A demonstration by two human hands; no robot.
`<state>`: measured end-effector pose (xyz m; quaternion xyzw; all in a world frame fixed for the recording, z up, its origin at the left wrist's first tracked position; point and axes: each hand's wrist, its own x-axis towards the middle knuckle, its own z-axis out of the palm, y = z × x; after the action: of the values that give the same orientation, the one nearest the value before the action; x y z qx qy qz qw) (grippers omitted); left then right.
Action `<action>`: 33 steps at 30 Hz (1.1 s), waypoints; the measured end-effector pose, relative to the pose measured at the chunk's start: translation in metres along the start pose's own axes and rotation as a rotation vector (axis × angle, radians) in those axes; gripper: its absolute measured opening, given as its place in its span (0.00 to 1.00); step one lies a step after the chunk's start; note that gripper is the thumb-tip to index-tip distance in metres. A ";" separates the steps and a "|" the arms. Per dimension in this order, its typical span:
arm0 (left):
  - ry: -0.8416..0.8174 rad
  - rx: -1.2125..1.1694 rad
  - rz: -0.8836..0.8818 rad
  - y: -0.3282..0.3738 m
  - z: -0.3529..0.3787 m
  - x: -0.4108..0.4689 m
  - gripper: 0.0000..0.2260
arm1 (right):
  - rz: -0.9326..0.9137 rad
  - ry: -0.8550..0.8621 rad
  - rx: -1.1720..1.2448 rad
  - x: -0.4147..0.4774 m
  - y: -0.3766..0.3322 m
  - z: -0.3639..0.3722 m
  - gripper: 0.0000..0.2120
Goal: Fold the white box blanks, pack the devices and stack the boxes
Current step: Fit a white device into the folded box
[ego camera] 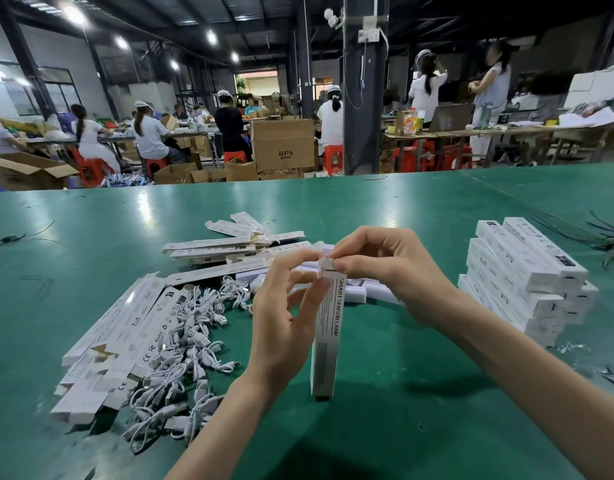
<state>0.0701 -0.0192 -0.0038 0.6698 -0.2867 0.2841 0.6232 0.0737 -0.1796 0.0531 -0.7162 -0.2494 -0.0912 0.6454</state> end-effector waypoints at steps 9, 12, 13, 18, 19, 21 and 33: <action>-0.012 0.035 0.040 -0.003 0.001 -0.002 0.06 | 0.049 -0.070 -0.114 -0.002 -0.013 -0.007 0.08; -0.018 0.039 0.058 -0.002 0.002 -0.002 0.07 | 0.001 -0.079 -0.212 -0.003 -0.018 -0.010 0.08; -0.021 0.045 0.066 -0.002 0.002 -0.002 0.08 | -0.007 -0.078 -0.232 -0.003 -0.019 -0.009 0.08; -0.021 0.079 0.076 -0.001 0.003 -0.003 0.09 | 0.001 -0.081 -0.217 -0.003 -0.020 -0.010 0.10; -0.023 0.082 0.072 -0.001 0.003 -0.003 0.09 | 0.006 -0.088 -0.206 -0.002 -0.020 -0.011 0.10; -0.025 0.085 0.069 -0.001 0.004 -0.003 0.09 | 0.010 -0.101 -0.191 -0.001 -0.020 -0.013 0.10; -0.127 0.024 -0.033 -0.003 0.001 -0.006 0.12 | -0.060 -0.171 -0.388 -0.003 -0.027 -0.021 0.02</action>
<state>0.0682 -0.0200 -0.0103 0.6985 -0.3112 0.2340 0.6004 0.0627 -0.1993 0.0783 -0.8243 -0.3021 -0.0957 0.4691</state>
